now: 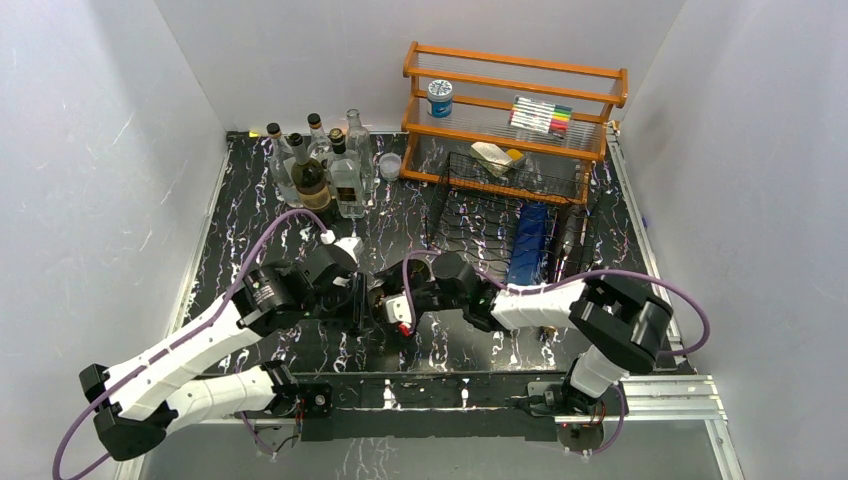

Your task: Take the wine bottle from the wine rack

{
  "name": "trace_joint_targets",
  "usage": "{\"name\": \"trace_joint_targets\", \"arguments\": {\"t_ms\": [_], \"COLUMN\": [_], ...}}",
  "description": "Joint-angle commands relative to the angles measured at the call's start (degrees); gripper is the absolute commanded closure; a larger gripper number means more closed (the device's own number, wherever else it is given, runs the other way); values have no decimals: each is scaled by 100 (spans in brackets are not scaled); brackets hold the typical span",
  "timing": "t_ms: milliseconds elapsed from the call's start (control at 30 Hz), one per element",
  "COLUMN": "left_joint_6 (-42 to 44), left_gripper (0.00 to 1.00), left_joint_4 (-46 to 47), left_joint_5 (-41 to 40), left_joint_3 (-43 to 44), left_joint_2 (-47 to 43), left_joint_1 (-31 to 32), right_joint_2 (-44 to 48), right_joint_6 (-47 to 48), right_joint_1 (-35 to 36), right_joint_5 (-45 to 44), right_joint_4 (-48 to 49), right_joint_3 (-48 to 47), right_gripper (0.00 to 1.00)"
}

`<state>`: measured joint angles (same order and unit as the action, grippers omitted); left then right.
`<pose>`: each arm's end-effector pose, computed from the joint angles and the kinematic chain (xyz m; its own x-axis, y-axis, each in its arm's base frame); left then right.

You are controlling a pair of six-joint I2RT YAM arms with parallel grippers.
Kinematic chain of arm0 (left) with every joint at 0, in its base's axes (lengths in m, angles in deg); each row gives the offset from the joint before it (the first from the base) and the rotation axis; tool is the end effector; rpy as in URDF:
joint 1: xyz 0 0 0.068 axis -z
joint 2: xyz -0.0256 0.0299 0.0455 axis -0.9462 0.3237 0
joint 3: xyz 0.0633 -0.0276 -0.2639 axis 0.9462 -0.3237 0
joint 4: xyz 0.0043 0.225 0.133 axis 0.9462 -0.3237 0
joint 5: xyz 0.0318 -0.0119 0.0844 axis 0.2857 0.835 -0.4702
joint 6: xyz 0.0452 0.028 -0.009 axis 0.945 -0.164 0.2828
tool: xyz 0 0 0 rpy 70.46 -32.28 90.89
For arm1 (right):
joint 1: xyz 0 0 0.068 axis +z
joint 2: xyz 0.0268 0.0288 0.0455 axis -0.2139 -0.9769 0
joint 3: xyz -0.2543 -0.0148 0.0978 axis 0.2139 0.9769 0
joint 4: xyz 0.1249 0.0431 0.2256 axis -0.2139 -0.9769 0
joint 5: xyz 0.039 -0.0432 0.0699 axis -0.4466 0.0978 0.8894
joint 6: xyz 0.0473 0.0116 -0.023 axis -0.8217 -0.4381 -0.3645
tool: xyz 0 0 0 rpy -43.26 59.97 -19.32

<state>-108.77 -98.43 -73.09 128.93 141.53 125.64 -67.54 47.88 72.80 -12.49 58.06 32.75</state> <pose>0.0996 -0.1380 0.3239 -0.8799 0.0046 -0.4752 0.2482 0.8571 -0.4514 0.1456 0.2868 0.1987 0.7039 -0.2155 -0.6768 -0.7068 -0.1184 -0.6975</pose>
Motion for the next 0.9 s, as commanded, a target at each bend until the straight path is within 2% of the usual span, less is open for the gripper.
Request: {"name": "trace_joint_targets", "arguments": {"t_ms": [0, 67, 133, 167, 200, 233, 333, 367, 433, 500, 633, 800, 867], "left_joint_6": [30, 43, 102, 287, 371, 479, 676, 711, 906, 1167, 1795, 2249, 2378], "left_gripper": [100, 100, 97, 88, 85, 76, 41, 33, 19, 12, 11, 24, 33], "left_joint_4": [151, 97, 97, 208, 272, 367, 532, 713, 1257, 1976, 3338, 4176, 4381], "left_joint_5": [-102, -232, -410, -732, -854, -989, -1643, -1847, -2037, -2067, -1955, -1952, -1936], "left_joint_3": [618, 763, 886, 1096, 1172, 1288, 1463, 1457, 1207, 809, 89, -195, -235], "left_joint_2": [28, 111, 181, 281, 304, 319, 252, 167, -67, -342, -603, -322, -152], "left_joint_1": [30, 32, 25, 32, 31, 29, 28, 28, 24, 24, 28, 31, 31], "right_joint_2": [-266, -279, -246, -169, -164, -180, -327, -367, -412, -415, -364, -172, -65], "right_joint_6": [-155, -535, -1010, -2001, -2314, -2707, -3352, -3585, -3985, -4206, -4440, -4655, -4721], "right_joint_1": [70, 80, 77, 68, 70, 70, 73, 70, 73, 73, 73, 66, 71], "right_joint_5": [150, -94, -299, -456, -505, -666, -1245, -1465, -1913, -2099, -2401, -2547, -2569], "right_joint_4": [1331, 1889, 2305, 2757, 2891, 3085, 3949, 4190, 4430, 4428, 4362, 4103, 3978], "right_joint_3": [-195, -3, 170, 351, 387, 452, 712, 779, 855, 851, 873, 819, 821], "right_gripper": [4, 12, 29, 44, 47, 50, 58, 59, 62, 64, 64, 58, 57]}}
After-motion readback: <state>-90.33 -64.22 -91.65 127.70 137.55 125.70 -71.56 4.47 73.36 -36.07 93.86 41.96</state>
